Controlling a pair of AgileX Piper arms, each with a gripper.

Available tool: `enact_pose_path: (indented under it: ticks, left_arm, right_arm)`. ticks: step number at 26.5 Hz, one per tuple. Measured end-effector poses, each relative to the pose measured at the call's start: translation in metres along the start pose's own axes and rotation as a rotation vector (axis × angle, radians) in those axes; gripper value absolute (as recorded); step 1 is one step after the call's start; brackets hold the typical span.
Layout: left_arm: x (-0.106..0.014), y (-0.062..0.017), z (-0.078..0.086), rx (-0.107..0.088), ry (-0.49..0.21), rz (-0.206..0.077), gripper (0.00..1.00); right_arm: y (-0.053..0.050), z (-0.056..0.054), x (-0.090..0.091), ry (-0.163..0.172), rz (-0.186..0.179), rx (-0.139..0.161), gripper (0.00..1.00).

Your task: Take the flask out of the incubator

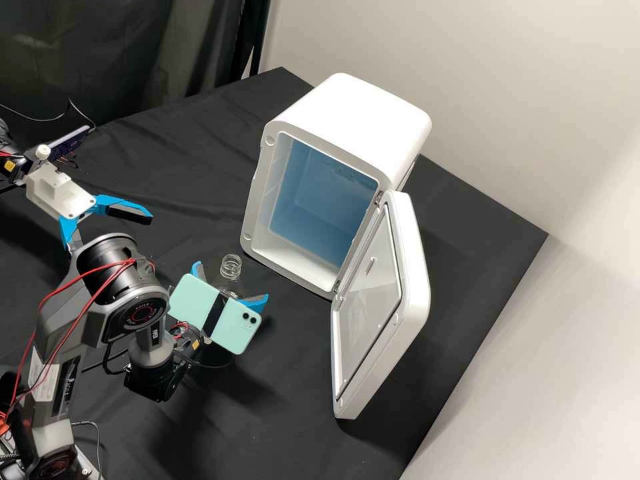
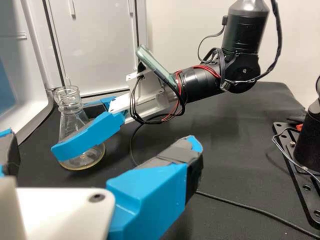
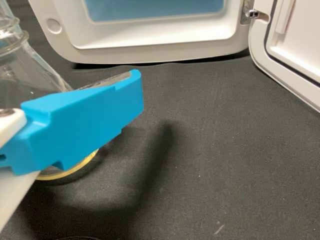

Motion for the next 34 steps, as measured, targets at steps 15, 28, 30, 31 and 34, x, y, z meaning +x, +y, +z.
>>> enact_pose_path:
  ticks: [15,28,30,31,34]
  left_arm:
    - [0.000,0.0000,0.000,-0.001,0.001,0.000,1.00]
    - [0.000,0.0000,0.000,-0.001,0.001,0.000,1.00]
    - [0.000,0.0001,0.000,0.008,0.005,0.001,1.00]
    - [0.000,0.0002,-0.001,0.021,0.008,0.002,1.00]
    - [0.000,0.0000,0.001,0.050,0.017,0.005,1.00]
  right_arm:
    - [0.007,-0.008,-0.003,0.026,0.031,0.000,1.00]
    - [0.038,-0.009,-0.017,0.059,0.127,0.049,1.00]
    - [0.042,-0.010,-0.019,0.064,0.140,0.061,1.00]
    - [0.044,-0.009,-0.020,0.063,0.150,0.066,1.00]
    - [0.046,-0.008,-0.021,0.059,0.159,0.079,1.00]
